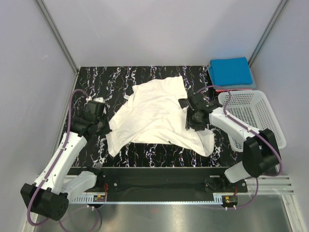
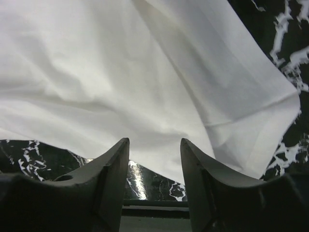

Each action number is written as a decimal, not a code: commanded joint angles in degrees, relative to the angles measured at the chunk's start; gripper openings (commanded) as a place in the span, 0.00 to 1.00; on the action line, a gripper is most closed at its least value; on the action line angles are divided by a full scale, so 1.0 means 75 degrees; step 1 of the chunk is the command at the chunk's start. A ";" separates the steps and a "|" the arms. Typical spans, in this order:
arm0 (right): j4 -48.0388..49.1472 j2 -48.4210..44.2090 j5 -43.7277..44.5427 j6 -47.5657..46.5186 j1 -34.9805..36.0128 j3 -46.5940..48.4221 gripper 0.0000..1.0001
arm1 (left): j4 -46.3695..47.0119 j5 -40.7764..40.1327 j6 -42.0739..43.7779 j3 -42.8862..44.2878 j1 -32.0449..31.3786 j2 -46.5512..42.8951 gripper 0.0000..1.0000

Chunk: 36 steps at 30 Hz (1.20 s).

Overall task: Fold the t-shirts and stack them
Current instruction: Flatten the tshirt out

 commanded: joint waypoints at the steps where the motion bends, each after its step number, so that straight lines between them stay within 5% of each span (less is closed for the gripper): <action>1: 0.0789 0.0393 -0.0741 -0.1773 -0.0211 0.0903 0.52 | 0.0440 0.0303 0.0109 -0.0062 0.0048 0.0014 0.00; 6: 0.1353 0.1574 -0.2650 -0.2807 -0.0927 0.1851 0.53 | 0.0639 0.0514 0.0168 -0.0156 0.0060 0.0073 0.00; 15: 0.1329 0.3545 -0.3999 -0.4084 -0.1631 0.3668 0.49 | 0.0768 0.0772 0.0262 -0.0180 0.0072 0.0143 0.00; 30: 0.0767 0.4649 -0.4412 -0.4800 -0.1654 0.4643 0.46 | 0.0803 0.0760 0.0344 -0.0180 0.0095 0.0214 0.00; 36: 0.0743 0.4555 -0.4388 -0.4870 -0.1643 0.4631 0.27 | 0.0850 0.0831 0.0297 -0.0203 0.0095 0.0261 0.00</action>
